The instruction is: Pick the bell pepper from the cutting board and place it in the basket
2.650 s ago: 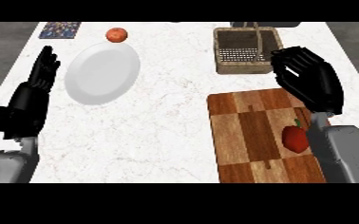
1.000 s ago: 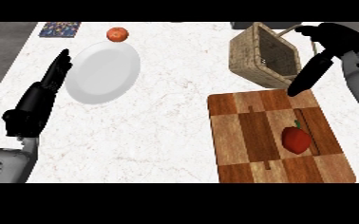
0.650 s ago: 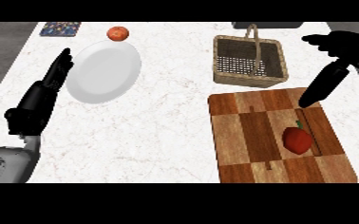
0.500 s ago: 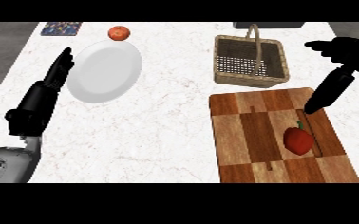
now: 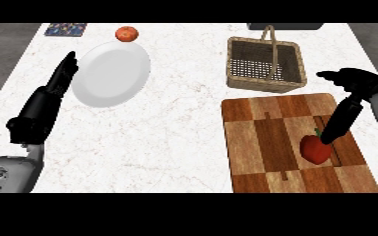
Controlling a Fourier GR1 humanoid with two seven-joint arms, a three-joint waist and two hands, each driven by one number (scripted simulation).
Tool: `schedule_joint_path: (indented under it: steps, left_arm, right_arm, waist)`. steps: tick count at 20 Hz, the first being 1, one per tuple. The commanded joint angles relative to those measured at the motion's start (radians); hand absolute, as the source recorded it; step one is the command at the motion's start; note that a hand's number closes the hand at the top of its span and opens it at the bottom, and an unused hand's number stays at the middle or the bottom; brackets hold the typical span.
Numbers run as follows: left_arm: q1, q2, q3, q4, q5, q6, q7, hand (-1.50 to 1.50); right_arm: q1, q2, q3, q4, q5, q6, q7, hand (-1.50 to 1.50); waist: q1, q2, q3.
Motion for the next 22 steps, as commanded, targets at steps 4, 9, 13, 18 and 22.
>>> schedule_joint_path:
  steps: [4,9,13,18,22]
  left_arm:
    - [0.027,0.003,0.04,-0.052,0.007,-0.032,0.028,0.0]
    - [-0.056,-0.054,0.024,0.055,-0.05,-0.029,-0.006,0.0]
    - [-0.016,-0.043,0.056,-0.02,-0.049,-0.068,0.038,0.0]
    - [0.009,-0.039,0.115,-0.003,-0.046,-0.089,-0.001,0.0]
    - [0.002,-0.079,0.096,-0.001,-0.09,-0.082,-0.002,0.0]
  right_arm:
    - [0.13,0.026,0.024,-0.05,0.072,-0.012,0.076,-1.5]
    - [0.105,0.038,-0.015,-0.047,0.11,0.015,0.103,-1.5]
    - [0.199,0.074,-0.042,-0.091,0.198,-0.016,0.035,-1.5]
    - [0.232,0.079,-0.076,-0.136,0.233,0.019,0.053,-1.5]
    - [0.285,0.152,-0.077,-0.047,0.349,-0.057,-0.058,-1.5]
  waist:
    - [0.003,-0.001,0.001]
    - [0.0,0.002,0.0]
    - [0.003,0.001,0.001]
    - [0.003,0.001,0.0]
    - [0.004,0.002,0.001]
